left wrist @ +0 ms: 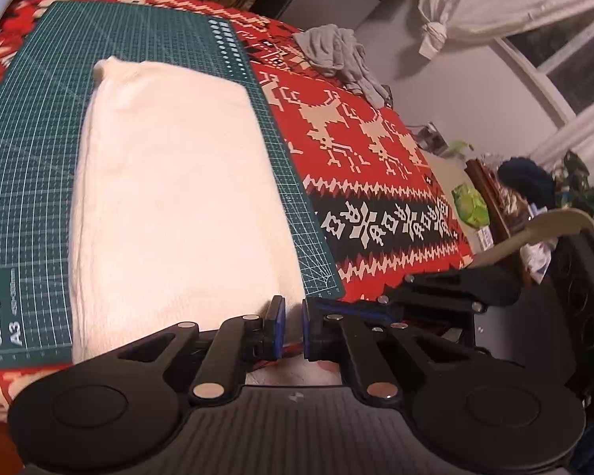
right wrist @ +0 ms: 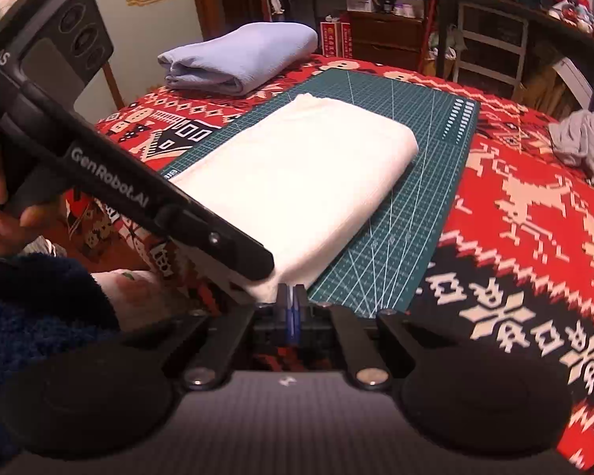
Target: Fold clothes
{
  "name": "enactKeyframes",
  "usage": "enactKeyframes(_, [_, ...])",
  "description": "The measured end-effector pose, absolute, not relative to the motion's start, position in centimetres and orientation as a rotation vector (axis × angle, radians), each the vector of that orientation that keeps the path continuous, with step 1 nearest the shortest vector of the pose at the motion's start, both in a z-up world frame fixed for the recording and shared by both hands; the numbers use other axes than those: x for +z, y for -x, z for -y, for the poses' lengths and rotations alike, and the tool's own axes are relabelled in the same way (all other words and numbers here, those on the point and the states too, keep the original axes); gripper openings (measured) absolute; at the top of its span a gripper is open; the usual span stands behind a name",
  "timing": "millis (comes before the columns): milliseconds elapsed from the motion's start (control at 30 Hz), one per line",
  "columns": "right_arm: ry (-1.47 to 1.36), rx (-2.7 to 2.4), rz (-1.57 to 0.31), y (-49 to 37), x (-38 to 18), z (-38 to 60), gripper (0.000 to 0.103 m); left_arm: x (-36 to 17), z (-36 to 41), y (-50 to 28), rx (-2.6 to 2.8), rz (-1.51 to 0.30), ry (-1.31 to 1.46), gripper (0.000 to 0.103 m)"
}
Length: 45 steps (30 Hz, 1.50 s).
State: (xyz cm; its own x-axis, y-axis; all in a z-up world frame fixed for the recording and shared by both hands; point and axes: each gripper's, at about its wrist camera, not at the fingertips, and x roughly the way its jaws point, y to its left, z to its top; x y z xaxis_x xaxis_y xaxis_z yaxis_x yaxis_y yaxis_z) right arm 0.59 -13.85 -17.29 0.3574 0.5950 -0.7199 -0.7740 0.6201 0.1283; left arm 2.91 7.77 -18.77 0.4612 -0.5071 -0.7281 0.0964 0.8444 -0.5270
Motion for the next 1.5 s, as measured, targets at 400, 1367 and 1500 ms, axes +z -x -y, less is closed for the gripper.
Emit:
enactKeyframes(400, [0.194, 0.817, -0.744, -1.7, -15.5, 16.1, 0.004, -16.1, -8.5, -3.4, -0.384, -0.941, 0.441, 0.007])
enactKeyframes(1367, [0.349, 0.952, -0.633, -11.5, -18.8, 12.2, 0.003, -18.5, -8.9, -12.0, -0.284, -0.951, 0.444, 0.007])
enactKeyframes(1500, [0.371, 0.951, -0.632, -10.9, -19.1, 11.9, 0.003, -18.7, -8.5, -10.8, -0.286, -0.965, 0.440, 0.007])
